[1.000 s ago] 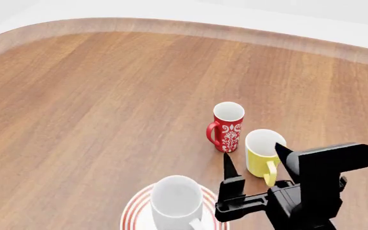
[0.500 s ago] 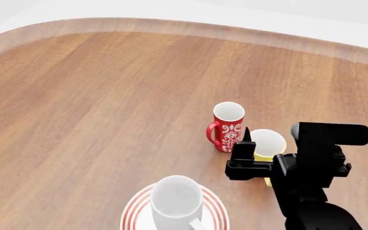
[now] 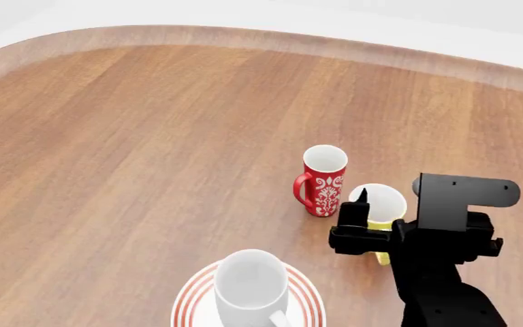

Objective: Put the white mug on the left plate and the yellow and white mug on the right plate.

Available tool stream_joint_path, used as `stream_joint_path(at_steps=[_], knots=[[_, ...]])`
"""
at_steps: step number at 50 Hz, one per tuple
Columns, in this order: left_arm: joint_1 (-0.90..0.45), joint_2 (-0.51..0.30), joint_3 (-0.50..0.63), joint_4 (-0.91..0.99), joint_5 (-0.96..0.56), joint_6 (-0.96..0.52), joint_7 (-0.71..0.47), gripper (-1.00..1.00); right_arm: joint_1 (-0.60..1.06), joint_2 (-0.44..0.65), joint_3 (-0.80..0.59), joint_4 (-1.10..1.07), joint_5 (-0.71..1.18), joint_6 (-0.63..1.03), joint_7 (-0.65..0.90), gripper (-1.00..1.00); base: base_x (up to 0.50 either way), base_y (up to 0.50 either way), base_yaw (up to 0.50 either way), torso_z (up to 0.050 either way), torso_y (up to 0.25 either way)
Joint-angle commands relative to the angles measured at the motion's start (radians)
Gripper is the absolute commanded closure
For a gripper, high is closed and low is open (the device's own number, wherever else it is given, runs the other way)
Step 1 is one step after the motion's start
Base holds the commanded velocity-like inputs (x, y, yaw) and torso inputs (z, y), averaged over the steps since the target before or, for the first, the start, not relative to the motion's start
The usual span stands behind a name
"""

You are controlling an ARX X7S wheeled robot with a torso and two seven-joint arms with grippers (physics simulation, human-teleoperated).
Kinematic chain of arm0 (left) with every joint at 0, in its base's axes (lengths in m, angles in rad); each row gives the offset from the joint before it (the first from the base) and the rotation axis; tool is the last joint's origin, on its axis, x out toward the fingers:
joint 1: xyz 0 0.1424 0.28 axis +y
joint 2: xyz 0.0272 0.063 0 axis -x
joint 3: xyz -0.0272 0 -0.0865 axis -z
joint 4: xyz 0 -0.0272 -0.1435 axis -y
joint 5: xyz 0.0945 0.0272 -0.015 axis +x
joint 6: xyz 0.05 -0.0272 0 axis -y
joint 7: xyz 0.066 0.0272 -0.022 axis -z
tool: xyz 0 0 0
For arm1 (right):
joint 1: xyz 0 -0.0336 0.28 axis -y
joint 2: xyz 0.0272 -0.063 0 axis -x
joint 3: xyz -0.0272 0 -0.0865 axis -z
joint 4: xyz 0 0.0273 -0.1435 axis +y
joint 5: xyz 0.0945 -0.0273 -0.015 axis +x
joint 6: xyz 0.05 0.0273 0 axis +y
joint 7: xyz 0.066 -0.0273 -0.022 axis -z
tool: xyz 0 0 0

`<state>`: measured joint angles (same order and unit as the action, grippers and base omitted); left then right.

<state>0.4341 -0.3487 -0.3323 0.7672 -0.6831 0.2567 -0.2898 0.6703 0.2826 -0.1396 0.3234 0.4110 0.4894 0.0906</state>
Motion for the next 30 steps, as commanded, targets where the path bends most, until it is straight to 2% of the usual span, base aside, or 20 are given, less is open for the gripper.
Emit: stream_joint_path(at_steps=[1,3,7,8,19,28,30], knots=[[-0.02,-0.02,-0.001,-0.003,-0.008,-0.014,-0.01,-1.0,0.202,-0.039,-0.021,0.308,-0.065,-0.138,-0.029,-1.0,0.0,0.0,0.0,0.0,0.0],[-0.02,-0.021,-0.005,-0.008,-0.013,-0.012,-0.011,-1.0,0.276,-0.059,-0.03,0.462,-0.087,-0.21,-0.053,-1.0,0.0,0.0,0.0,0.0,0.0],[-0.012,-0.02,-0.011,-0.003,-0.018,-0.005,-0.01,-1.0,0.504,-0.113,-0.042,0.953,-0.132,-0.434,-0.121,-1.0,0.0,0.0,0.0,0.0,0.0],[-0.009,-0.019,-0.012,-0.001,-0.018,-0.003,-0.01,-1.0,0.521,-0.117,-0.038,0.983,-0.139,-0.441,-0.122,-1.0,0.0,0.0,0.0,0.0,0.0],[-0.015,-0.016,0.017,0.007,0.05,-0.012,-0.006,-1.0,0.542,-0.135,0.094,0.985,-0.275,-0.373,-0.121,-1.0,0.0,0.0,0.0,0.0,0.0],[-0.009,-0.022,0.03,0.013,0.048,-0.008,0.007,-1.0,0.541,-0.155,0.184,0.985,-0.358,-0.336,-0.146,-1.0,0.0,0.0,0.0,0.0,-0.243],[-0.005,-0.023,0.029,0.016,0.032,-0.004,0.009,-1.0,0.54,-0.157,0.197,0.985,-0.369,-0.328,-0.152,-1.0,0.0,0.0,0.0,0.001,-0.022]])
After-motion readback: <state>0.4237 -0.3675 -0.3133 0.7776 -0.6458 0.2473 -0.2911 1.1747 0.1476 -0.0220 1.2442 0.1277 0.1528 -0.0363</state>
